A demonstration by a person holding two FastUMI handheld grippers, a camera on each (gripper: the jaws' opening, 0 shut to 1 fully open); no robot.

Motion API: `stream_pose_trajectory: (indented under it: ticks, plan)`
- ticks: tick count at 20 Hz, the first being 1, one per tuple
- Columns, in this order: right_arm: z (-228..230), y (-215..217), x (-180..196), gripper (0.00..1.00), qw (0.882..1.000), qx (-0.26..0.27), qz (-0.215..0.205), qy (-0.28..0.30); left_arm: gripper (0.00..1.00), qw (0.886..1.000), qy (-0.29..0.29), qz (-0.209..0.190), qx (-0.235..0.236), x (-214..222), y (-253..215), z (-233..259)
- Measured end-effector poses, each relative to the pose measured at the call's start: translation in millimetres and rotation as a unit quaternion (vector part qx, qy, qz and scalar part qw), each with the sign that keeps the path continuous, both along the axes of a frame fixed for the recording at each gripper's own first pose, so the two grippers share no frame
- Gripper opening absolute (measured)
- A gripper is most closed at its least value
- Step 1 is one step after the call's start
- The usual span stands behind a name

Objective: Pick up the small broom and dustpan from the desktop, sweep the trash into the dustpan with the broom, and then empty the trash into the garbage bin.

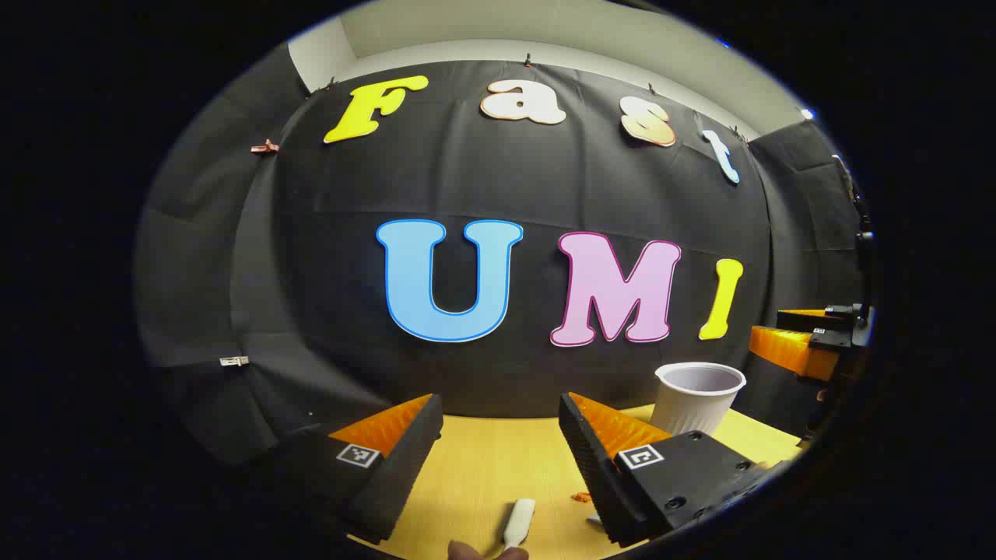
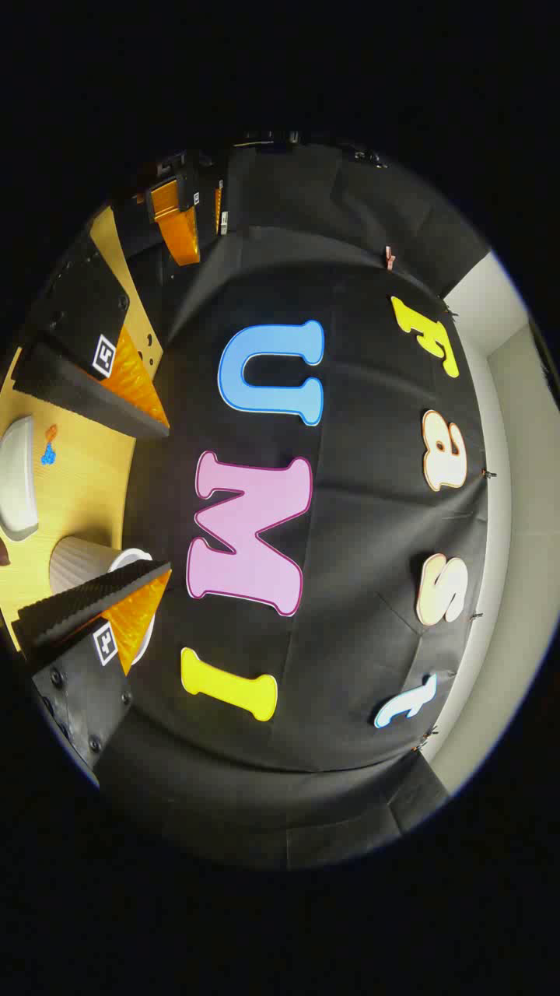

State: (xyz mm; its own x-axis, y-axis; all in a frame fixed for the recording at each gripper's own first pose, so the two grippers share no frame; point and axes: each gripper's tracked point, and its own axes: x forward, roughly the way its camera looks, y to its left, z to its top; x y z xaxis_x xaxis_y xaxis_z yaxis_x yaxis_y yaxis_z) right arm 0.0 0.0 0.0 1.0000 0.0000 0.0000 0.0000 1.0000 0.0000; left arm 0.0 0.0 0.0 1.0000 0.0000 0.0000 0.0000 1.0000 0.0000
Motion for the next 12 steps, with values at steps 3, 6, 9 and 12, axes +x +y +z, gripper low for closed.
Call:
stream_pose_trajectory:
  ticks: [3,6,9,12]
  plan:
    - [-2,1,-2,0.97,1.0,0.0,-0.001,0.001,0.96,1.0,0.001,-0.003,0.005,-1,0,0]
    - [-2,4,-4,0.97,1.0,-0.001,-0.002,0.002,0.96,1.0,0.0,-0.007,0.011,-3,-2,0]
    - [-3,5,-8,0.97,1.0,0.001,-0.003,0.002,0.95,1.0,-0.003,-0.009,0.018,-7,-3,1]
    - [-4,9,-11,0.97,1.0,0.0,-0.003,0.004,0.96,1.0,-0.004,-0.011,0.019,-10,-3,0]
